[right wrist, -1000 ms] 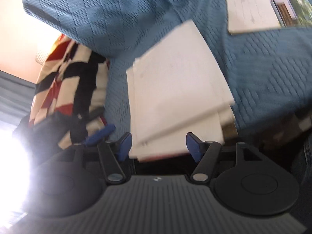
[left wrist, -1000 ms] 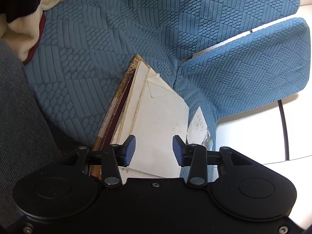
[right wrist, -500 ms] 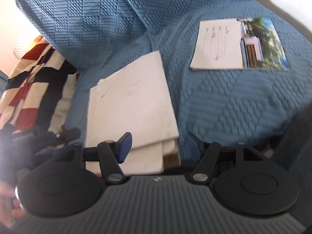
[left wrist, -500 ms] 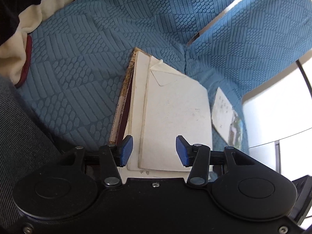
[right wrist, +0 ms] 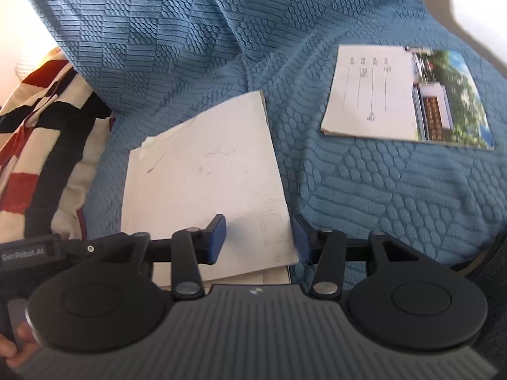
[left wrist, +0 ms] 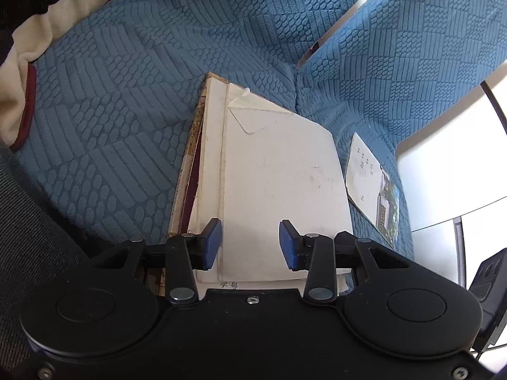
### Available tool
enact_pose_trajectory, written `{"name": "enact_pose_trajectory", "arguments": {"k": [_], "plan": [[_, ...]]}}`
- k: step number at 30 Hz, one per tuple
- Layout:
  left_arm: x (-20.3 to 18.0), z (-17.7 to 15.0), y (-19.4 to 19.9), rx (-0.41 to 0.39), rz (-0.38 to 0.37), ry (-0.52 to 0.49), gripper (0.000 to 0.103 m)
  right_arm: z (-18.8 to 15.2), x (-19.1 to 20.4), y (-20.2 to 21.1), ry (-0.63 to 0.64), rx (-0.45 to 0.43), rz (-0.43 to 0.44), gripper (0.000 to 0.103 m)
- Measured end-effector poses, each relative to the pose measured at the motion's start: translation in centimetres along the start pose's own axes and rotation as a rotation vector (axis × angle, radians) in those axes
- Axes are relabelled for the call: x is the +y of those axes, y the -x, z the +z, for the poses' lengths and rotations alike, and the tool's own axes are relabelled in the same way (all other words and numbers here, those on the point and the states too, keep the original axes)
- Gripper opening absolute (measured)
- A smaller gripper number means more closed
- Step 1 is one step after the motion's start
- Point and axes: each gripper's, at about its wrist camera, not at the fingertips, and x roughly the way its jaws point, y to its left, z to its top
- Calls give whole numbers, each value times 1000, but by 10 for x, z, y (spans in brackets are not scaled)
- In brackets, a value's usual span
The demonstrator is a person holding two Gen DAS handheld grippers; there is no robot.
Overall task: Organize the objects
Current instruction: 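Raise both open tools up and away from the book stack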
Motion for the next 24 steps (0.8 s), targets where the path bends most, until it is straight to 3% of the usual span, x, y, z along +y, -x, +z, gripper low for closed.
{"name": "enact_pose_trajectory", "arguments": {"k": [10,16,24], "plan": [[7,-7,14,12,30,16,38,-7,14,12,75,1,19,43],[4,-4,31,-4,-19,40,39,-4,16,21,45,12,2,43],[-38,6,68,-75,-40,-82,40,17,38,78,98,-119,64,43]]}}
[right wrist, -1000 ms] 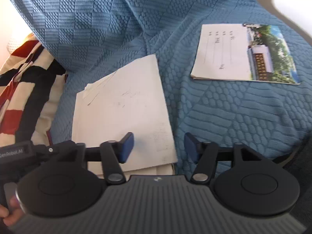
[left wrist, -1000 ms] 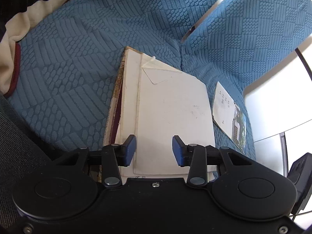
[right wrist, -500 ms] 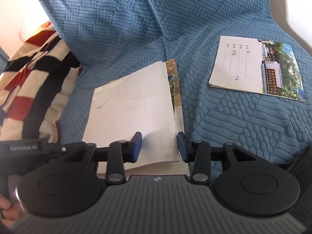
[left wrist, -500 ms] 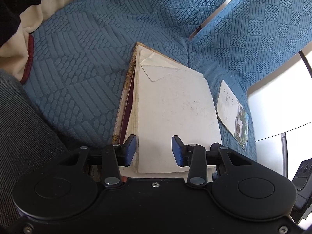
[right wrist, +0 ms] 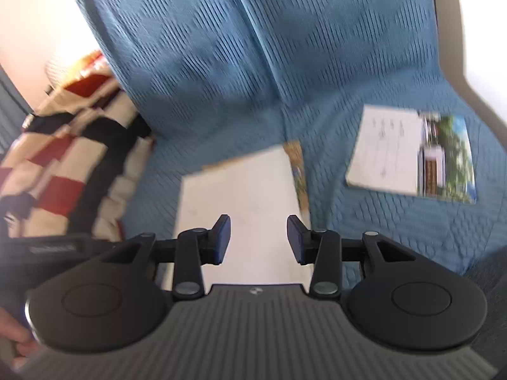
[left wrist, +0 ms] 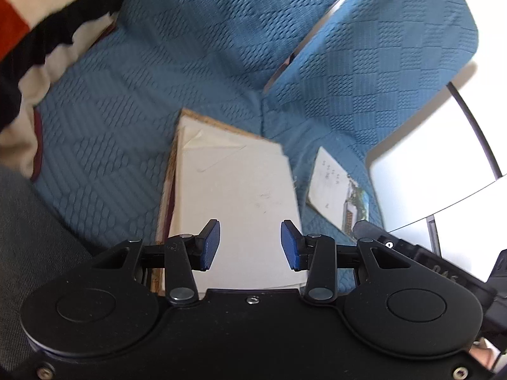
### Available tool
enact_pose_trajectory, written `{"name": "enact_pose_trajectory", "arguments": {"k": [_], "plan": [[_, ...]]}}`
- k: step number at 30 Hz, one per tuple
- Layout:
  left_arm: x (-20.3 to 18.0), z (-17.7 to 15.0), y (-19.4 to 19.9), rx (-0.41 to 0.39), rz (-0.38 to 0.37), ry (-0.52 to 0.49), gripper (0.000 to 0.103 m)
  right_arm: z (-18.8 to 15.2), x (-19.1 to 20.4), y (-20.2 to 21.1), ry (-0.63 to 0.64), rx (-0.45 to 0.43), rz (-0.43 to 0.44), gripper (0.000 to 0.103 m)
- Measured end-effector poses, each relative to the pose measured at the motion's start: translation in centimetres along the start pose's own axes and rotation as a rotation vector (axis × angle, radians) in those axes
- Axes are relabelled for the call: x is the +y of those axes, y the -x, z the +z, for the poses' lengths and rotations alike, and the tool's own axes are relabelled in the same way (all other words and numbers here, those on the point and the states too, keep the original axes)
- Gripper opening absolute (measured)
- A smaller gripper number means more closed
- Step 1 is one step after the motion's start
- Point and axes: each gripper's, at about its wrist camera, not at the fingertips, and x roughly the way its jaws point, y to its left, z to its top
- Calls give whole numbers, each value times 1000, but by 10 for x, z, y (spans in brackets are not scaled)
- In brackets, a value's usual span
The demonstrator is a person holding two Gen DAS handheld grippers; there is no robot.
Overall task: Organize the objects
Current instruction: 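Raise both open tools up and away from the book stack, then move both open tools over the photo postcard and lower them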
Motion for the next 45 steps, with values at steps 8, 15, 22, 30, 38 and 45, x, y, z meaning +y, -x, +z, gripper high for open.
{"name": "enact_pose_trajectory", "arguments": {"k": [8,15,22,30,38,45], "plan": [[-39,9,38,-56,8,-100,43,25,19,58,41,-103,35,43],[-55,6,57,-83,5,-144,50,22,23,85,54,-125,14,44],[-73,5,60,-96,10,-189,58,13,20,93,44,-104,-15,44],[-89,4,52,-78,-3,-206,65,13,12,103,52,-115,-64,45],[-108,-2,41,-64,-23,-233,75,11,-4,113,29,-120,-92,45],[-127,-7,31,-53,-29,-263,89,8,-21,124,13,-138,-131,45]]}}
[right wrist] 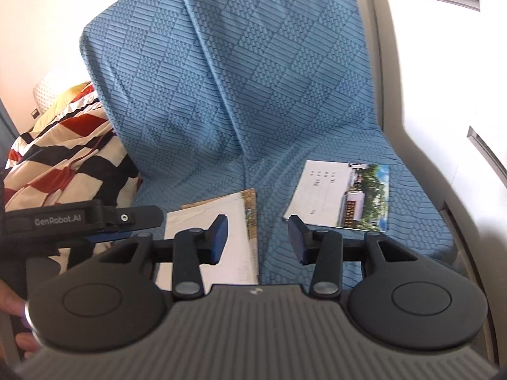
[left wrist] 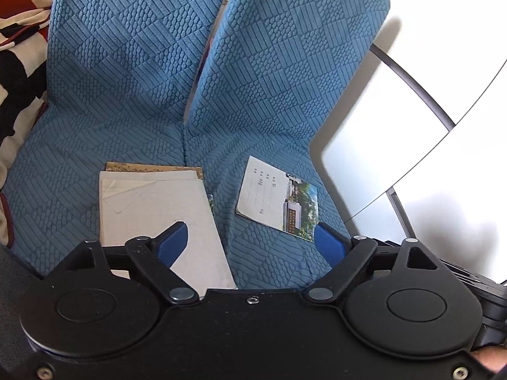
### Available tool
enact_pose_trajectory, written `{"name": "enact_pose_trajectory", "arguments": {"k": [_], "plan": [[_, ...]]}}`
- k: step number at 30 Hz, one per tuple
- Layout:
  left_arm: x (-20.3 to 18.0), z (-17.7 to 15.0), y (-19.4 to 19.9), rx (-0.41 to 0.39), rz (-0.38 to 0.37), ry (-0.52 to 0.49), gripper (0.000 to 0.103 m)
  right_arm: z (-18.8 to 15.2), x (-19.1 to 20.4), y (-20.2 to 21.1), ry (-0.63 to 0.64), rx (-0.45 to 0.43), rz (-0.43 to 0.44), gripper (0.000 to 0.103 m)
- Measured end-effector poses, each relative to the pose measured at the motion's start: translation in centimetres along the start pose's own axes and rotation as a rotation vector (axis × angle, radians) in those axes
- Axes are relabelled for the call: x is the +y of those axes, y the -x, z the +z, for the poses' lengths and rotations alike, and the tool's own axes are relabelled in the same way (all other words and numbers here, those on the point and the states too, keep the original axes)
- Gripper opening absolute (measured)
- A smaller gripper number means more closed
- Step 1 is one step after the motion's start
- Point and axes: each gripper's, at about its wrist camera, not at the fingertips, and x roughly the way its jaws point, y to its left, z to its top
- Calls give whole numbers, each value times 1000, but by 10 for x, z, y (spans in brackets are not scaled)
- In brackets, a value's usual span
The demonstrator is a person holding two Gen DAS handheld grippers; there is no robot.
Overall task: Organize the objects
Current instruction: 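Move both open tools over the photo postcard and lower them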
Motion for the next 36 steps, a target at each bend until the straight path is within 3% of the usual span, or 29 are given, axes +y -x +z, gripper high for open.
{"name": "enact_pose_trajectory", "arguments": {"k": [8,14,17,30,36], "plan": [[-20,-1,-12,-5,-15,-22,100,1,-26,8,-13,-16,-54,45],[-33,-3,-24,1,-13,-34,102,2,-47,16,-34,-39,-93,68],[-38,-3,-31,7,-13,-41,102,1,-58,16,-54,-41,-104,85],[-57,-11,-69,8,11,-64,102,-14,-98,-5,-121,-11,-154,85],[-64,-19,-95,10,26,-98,102,-25,-112,-18,-88,-57,-169,85]]}}
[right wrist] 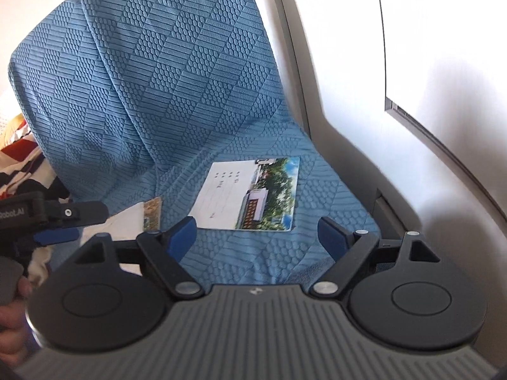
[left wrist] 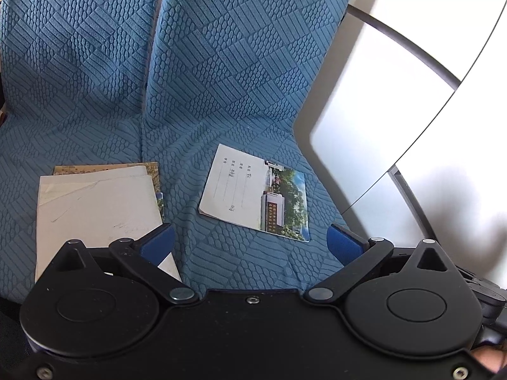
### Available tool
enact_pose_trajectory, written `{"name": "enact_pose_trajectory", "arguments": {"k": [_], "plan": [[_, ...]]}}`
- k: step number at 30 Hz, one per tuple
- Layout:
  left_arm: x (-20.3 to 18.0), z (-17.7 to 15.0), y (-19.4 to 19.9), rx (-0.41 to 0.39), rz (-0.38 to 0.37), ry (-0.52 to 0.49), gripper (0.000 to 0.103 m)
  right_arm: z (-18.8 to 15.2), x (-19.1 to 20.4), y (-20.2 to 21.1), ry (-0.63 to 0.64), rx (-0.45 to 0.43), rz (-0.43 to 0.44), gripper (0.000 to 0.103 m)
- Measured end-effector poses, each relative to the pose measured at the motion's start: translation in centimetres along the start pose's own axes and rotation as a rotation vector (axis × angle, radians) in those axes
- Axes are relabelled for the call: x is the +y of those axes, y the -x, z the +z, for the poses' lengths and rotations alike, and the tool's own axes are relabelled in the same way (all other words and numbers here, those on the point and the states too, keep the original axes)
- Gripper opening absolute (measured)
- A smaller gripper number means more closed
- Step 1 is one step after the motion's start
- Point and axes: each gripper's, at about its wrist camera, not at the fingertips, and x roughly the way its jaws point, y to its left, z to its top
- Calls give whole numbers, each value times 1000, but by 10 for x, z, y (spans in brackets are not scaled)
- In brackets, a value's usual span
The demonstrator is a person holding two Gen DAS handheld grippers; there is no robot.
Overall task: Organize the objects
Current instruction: 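Move both open tools over the photo postcard and lower them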
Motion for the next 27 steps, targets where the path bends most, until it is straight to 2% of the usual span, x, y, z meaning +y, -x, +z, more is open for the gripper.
{"name": "enact_pose_trajectory", "arguments": {"k": [4,13,20,23,27], "plan": [[-4,-1,-21,29,4,-12,102,-4,-10,-16,3,-14,-12,85],[-16,4,-69,69,-6,-31,100,-3,-42,-57,-115,-19,4,85],[-23,10,-111,115,-7,-17,94,7,-63,-96,-187,-26,19,84],[-22,13,-127,124,5,-15,94,9,-70,-117,-194,-27,-2,82],[-20,18,-152,147,21,-15,92,10,-78,-147,-216,12,35,77]]}}
